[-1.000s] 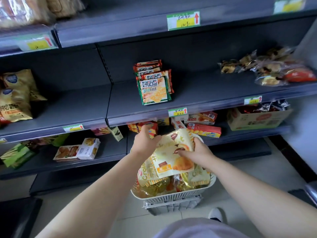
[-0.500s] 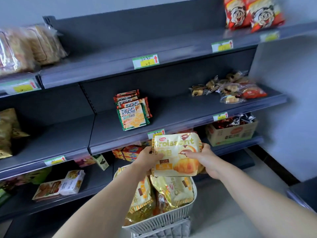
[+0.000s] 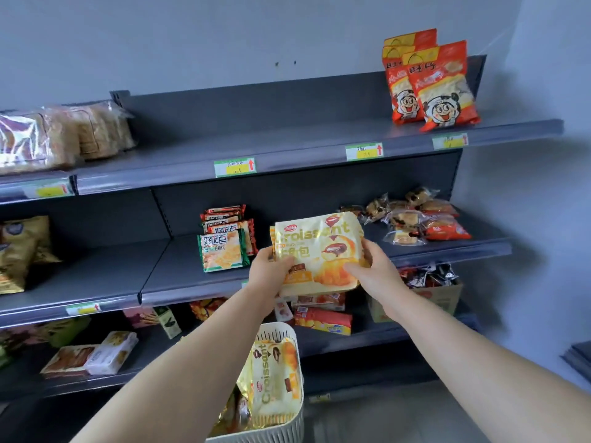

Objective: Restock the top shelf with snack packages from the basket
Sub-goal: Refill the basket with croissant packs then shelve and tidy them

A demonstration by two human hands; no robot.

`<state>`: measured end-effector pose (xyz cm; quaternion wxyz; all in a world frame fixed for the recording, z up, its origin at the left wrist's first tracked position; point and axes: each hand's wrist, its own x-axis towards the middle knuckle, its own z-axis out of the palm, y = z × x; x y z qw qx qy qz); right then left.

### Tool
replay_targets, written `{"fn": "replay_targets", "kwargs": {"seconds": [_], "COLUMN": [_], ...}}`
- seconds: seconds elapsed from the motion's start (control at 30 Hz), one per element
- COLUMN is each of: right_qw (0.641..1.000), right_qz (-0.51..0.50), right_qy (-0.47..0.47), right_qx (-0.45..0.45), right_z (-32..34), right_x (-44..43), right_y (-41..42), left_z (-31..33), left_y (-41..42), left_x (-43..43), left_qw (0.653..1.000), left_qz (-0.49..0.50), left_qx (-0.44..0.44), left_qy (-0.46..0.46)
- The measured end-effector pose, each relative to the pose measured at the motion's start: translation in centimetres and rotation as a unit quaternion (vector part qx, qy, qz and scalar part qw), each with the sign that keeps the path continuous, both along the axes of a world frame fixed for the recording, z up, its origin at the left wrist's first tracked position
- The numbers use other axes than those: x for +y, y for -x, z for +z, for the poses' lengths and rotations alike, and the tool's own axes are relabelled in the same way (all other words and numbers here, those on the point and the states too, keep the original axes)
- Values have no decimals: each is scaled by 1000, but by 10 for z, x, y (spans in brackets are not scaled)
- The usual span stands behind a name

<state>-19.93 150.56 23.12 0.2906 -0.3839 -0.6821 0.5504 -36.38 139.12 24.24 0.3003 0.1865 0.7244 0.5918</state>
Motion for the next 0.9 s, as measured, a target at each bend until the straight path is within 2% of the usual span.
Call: {"fn": "replay_targets", "kwargs": {"seconds": [0.43, 0.63, 0.77, 0.9], "right_qw": [988, 959, 932, 950], "right_qz": [-58, -133, -174, -152], "right_qy": [-141, -244, -300, -270], "right_qx": [-6, -56, -102, -40], "right_z": [92, 140, 167, 184], "right_x": [68, 100, 127, 163], "right_y": [9, 30, 39, 63], "left_z": [103, 154, 183, 200], "left_y": [-16, 9, 26, 47], "left_x": [64, 108, 142, 173], "left_qw": [993, 982, 973, 969], "left_qz": [30, -11, -26, -44], "left_qx": [75, 106, 157, 202], "left_qy": [-84, -157, -164, -134]}}
